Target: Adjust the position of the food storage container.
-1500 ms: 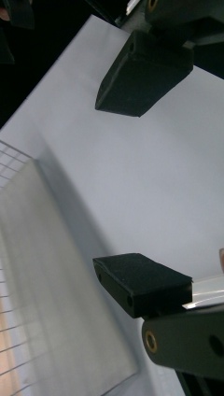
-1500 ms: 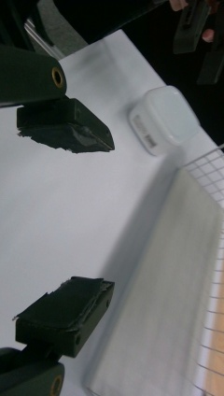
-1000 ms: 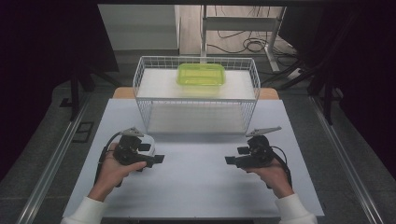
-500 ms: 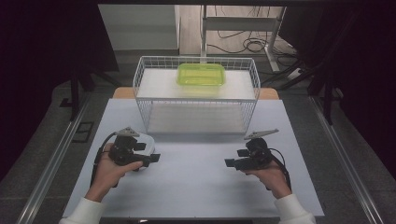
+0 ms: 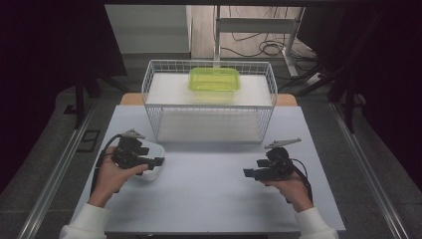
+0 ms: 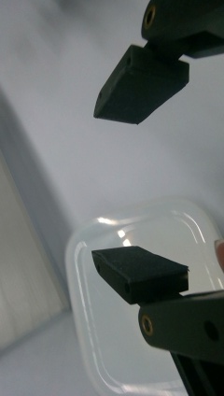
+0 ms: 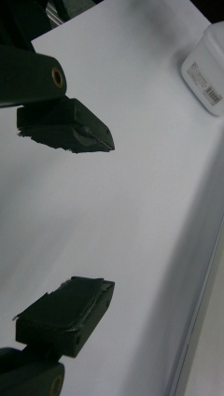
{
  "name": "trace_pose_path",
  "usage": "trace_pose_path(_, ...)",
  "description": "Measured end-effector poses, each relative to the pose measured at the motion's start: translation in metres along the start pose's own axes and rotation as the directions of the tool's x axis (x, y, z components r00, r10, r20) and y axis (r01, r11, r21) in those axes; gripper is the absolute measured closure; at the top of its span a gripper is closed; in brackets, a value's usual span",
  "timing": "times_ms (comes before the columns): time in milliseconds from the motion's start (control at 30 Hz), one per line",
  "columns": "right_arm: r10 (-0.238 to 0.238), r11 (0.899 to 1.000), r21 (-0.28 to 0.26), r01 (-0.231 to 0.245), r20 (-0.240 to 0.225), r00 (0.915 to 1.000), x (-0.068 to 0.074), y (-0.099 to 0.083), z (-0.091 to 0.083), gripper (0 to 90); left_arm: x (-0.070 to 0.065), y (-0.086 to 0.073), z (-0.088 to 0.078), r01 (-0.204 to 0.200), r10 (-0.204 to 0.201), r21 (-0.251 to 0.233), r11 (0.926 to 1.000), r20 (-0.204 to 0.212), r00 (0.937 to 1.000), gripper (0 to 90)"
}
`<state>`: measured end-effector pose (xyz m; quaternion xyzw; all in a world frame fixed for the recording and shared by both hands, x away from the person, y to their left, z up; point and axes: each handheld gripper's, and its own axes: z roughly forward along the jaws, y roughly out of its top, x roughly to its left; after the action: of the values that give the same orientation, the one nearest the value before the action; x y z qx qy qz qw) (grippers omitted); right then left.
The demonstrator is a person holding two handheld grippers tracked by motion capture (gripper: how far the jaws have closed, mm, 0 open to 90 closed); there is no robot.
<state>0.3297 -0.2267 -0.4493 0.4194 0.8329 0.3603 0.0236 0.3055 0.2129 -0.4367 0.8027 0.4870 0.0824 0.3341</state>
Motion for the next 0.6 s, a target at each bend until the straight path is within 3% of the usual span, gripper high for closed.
trace_pose_path(300,-0.023,1.0,0.013,0.023,0.001,0.9997,0.003,0.0,0.003,27.1,0.031,-0.01,-0.011,0.086,-0.086,0.001,0.9963,-0.047,0.9952,29.8)
trace_pose_path(500,-0.024,0.999,0.025,0.024,0.009,0.9997,0.003,-0.001,0.004,27.1,0.054,-0.019,-0.012,0.162,-0.161,-0.002,0.9868,-0.095,0.9823,34.8)
trace_pose_path(600,-0.027,0.999,0.028,0.026,0.011,0.9996,0.003,0.001,0.004,27.1,0.06,-0.022,-0.016,0.176,-0.176,-0.016,0.9843,-0.115,0.9776,38.5)
